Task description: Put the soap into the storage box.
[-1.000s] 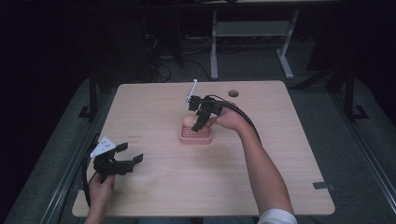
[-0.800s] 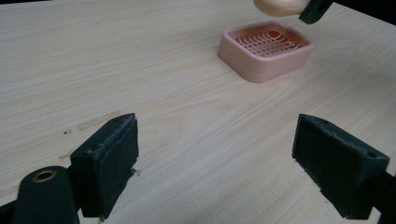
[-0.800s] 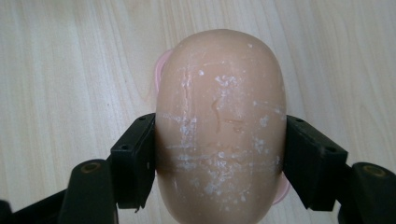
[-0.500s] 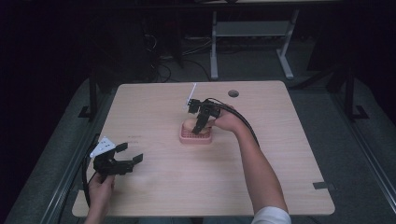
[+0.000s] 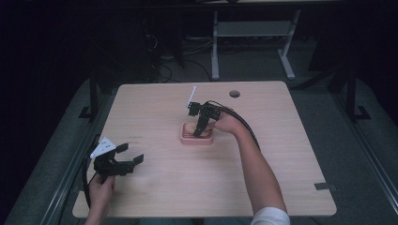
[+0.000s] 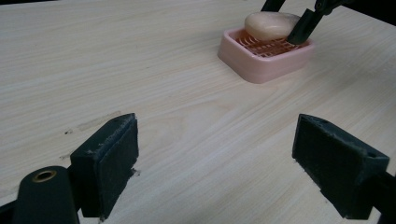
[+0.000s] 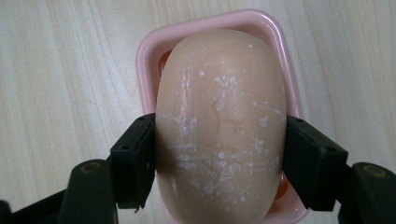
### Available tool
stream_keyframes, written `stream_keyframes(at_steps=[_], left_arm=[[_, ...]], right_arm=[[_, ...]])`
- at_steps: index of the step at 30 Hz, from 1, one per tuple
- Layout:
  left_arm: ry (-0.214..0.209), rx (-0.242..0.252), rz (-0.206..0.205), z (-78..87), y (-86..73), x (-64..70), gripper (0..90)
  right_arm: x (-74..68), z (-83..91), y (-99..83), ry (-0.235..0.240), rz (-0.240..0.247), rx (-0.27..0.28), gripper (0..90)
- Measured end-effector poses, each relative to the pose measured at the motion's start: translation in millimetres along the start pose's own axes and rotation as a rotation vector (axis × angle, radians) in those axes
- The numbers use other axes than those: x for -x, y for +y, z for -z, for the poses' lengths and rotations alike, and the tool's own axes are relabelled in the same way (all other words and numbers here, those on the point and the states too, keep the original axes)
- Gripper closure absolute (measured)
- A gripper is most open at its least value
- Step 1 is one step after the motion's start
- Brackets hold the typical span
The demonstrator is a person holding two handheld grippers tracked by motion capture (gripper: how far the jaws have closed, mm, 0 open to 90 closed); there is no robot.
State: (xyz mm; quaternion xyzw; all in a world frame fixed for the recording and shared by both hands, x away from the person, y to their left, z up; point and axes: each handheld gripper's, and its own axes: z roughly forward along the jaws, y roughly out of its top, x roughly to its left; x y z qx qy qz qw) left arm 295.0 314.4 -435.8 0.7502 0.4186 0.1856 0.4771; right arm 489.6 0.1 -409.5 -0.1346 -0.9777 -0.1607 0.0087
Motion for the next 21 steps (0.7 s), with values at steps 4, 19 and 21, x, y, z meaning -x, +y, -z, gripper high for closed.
stream_keyframes(at_steps=[4, 19, 21], left_arm=[[0.000, 0.001, 0.000, 0.3, 0.2, -0.5, 14.2], [0.001, 0.000, 0.000, 0.5, 0.2, -0.6, 14.2], [0.001, 0.000, -0.001, 0.6, 0.3, -0.6, 14.3]], right_arm=[[-0.1, -2.2, -0.6, 0.001, 0.000, -0.004, 31.7], [-0.6, -4.2, -0.2, 0.002, 0.006, -0.008, 31.6], [-0.5, -4.4, -0.2, 0.003, 0.005, -0.008, 31.6]])
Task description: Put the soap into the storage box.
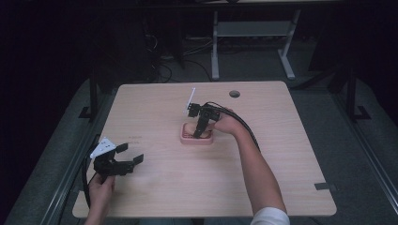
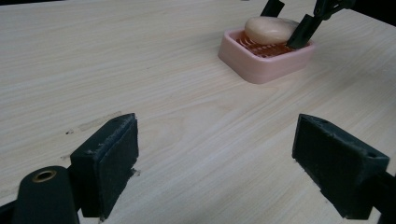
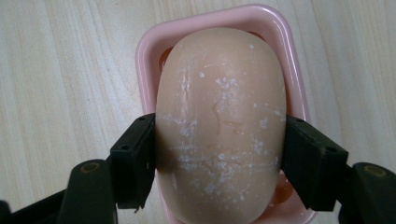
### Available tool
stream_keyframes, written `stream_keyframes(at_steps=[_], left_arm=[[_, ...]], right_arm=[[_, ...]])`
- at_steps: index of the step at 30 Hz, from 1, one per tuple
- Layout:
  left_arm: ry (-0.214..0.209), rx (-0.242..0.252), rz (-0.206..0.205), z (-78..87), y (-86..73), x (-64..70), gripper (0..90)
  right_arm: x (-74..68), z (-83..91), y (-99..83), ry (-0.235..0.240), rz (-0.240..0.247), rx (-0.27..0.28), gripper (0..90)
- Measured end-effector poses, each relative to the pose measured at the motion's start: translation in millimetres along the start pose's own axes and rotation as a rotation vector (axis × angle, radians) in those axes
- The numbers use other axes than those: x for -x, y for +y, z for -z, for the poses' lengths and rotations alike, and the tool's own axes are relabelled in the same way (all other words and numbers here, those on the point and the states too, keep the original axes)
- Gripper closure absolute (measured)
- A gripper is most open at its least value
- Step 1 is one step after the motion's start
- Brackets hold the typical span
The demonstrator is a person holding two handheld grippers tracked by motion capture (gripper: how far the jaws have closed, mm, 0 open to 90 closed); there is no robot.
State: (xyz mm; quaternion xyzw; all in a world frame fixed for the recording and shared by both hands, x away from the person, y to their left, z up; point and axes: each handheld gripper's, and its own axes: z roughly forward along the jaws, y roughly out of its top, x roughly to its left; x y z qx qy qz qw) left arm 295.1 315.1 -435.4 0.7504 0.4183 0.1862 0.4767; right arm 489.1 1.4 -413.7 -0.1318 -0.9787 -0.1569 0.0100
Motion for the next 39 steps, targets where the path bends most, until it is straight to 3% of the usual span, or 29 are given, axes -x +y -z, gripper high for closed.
stream_keyframes(at_steps=[29, 39], left_arm=[[-0.001, 0.001, -0.003, 0.1, 0.3, 0.3, 14.2], [-0.001, 0.002, 0.001, -0.5, 0.8, 1.4, 14.2]], right_arm=[[2.5, -3.0, -4.8, 0.015, -0.023, 0.001, 30.6], [2.3, 7.4, -9.4, 0.001, -0.039, 0.029, 28.4]])
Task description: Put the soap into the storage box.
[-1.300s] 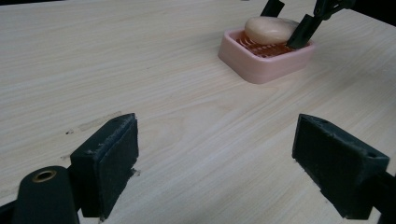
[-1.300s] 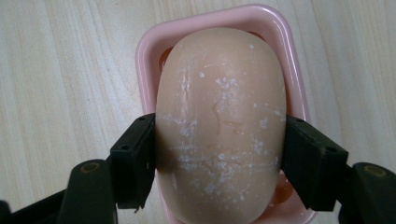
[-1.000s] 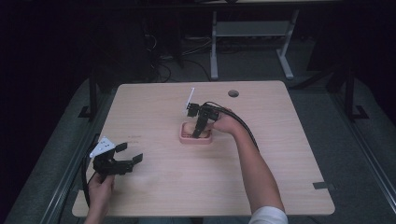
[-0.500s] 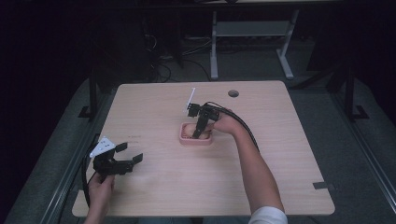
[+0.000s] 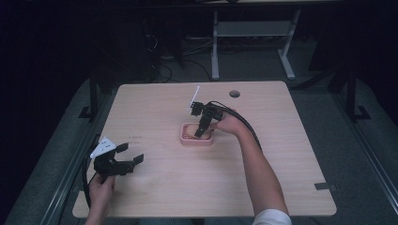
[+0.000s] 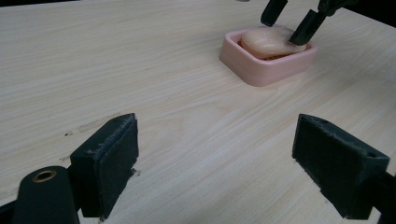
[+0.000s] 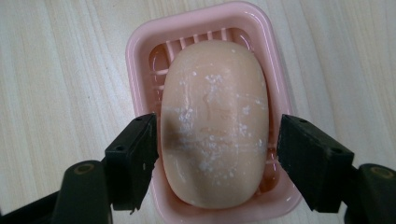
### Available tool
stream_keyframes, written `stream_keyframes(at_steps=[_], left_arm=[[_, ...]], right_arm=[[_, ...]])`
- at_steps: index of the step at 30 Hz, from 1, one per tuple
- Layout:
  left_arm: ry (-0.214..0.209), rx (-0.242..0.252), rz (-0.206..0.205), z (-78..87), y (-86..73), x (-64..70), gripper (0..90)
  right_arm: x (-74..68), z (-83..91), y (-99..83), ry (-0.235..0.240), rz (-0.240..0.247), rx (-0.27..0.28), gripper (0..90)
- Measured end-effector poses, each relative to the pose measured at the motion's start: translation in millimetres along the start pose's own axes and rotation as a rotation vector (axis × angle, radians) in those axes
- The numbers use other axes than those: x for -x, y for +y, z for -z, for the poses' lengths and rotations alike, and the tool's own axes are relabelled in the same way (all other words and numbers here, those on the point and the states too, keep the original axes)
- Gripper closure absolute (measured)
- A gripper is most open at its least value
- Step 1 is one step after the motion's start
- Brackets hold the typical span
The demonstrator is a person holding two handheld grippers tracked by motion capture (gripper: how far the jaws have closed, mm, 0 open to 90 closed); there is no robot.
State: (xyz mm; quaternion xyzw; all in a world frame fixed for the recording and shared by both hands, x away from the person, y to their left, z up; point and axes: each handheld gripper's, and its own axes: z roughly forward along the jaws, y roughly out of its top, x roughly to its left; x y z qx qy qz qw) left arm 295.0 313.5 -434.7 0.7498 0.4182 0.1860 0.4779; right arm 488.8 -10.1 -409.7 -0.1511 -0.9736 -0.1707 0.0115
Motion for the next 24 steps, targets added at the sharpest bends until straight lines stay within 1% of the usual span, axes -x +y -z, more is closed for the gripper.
stream_keyframes(at_steps=[10, 12, 13, 20, 24], left_arm=[[0.001, -0.005, -0.005, 0.0, 0.1, -0.2, 14.2], [0.000, -0.004, -0.003, -0.4, 0.1, 0.0, 14.2], [-0.002, -0.005, -0.004, -0.9, -0.1, 0.3, 14.2], [-0.002, -0.005, -0.010, -2.9, 1.2, 1.5, 14.2], [-0.004, -0.011, -0.018, -3.0, 1.5, 1.0, 14.2]], right_arm=[[-0.9, 8.0, -8.6, -0.006, -0.015, 0.048, 27.2], [-1.4, 9.0, -9.6, -0.003, -0.018, 0.050, 26.9], [-1.8, 10.1, -10.1, -0.009, -0.015, 0.048, 26.9], [-3.3, 19.8, -16.1, -0.024, -0.020, 0.074, 26.9], [-4.5, 22.6, -20.4, -0.018, -0.019, 0.077, 27.3]])
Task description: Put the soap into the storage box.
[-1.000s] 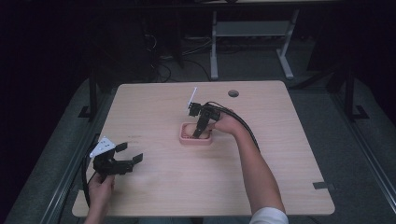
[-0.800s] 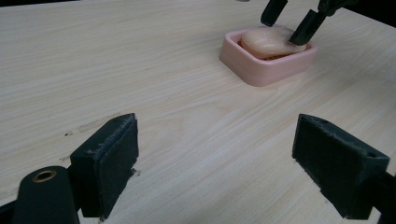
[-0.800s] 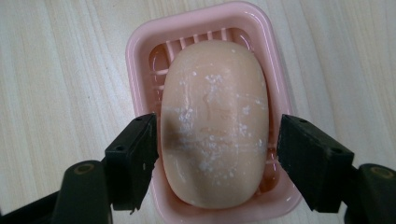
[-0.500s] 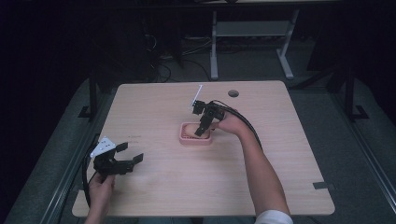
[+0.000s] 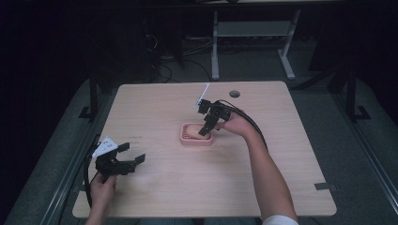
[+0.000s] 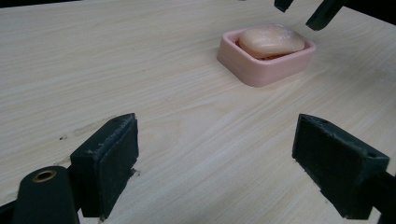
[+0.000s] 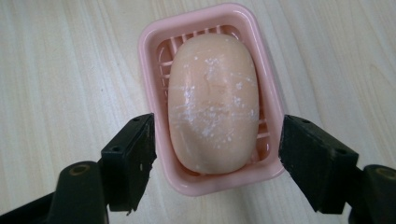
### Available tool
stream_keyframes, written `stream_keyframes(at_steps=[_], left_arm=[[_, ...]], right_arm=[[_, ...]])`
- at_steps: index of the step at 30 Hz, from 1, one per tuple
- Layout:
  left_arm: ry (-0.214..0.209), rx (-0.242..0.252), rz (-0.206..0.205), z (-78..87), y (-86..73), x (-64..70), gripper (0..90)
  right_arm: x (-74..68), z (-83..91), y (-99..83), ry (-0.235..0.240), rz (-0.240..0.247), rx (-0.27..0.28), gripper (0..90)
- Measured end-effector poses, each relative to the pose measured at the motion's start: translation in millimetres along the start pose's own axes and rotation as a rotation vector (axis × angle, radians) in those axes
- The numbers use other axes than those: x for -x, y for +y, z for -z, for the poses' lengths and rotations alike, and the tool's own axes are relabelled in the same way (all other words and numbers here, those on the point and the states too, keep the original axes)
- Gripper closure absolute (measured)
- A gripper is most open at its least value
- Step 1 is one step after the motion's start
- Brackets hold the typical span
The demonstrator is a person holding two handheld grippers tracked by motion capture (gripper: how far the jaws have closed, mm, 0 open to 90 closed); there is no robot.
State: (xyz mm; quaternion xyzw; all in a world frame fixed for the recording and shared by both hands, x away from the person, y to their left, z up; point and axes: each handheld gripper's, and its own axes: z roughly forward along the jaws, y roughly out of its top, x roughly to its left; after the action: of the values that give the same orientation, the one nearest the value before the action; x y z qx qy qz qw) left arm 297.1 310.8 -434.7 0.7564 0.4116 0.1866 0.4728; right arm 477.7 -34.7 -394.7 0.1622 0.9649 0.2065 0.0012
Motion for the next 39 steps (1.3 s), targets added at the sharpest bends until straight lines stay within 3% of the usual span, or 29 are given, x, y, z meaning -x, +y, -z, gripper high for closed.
stream_keyframes(at_steps=[30, 39], left_arm=[[0.002, 0.003, 0.008, -0.3, -0.6, 0.7, 14.2], [0.001, 0.004, 0.010, -0.2, -0.6, 1.1, 14.3]], right_arm=[[-4.9, 19.8, -37.9, -0.016, -0.043, 0.027, 26.9], [-10.6, 26.2, -46.9, -0.025, -0.031, 0.048, 26.7]])
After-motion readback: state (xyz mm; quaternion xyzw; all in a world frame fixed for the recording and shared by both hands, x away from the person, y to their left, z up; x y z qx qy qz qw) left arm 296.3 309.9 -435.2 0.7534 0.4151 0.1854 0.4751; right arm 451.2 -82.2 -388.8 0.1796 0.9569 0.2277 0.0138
